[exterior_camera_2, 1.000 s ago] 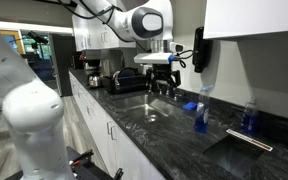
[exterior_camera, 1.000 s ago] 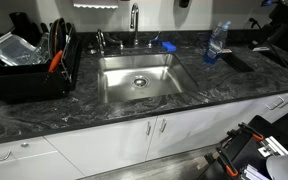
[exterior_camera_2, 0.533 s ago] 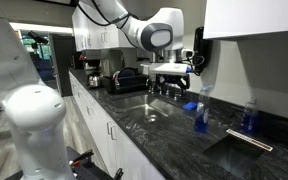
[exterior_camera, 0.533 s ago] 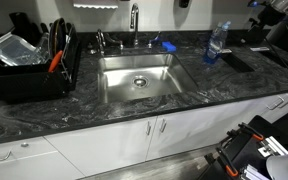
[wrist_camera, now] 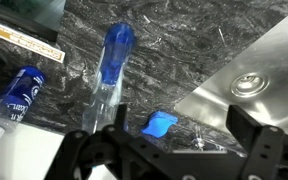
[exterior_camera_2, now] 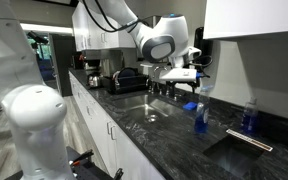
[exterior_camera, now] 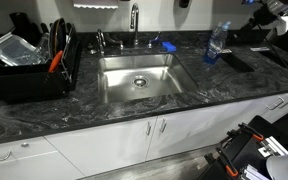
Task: Pick up the bottle from the counter and put it in the sink
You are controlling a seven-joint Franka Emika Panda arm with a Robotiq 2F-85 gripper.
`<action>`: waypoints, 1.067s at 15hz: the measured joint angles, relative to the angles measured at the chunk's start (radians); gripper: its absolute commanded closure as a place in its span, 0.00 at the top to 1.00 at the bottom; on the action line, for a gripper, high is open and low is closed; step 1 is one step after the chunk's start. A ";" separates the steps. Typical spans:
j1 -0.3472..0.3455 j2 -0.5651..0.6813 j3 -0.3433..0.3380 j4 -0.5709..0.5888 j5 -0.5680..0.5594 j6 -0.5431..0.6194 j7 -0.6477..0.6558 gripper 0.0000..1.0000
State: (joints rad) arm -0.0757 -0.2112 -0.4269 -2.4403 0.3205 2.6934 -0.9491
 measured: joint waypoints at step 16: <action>-0.006 0.090 0.037 0.002 -0.047 0.240 0.307 1.00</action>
State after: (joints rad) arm -0.0819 -0.1216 -0.3895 -2.4383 0.2731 2.9332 -0.6416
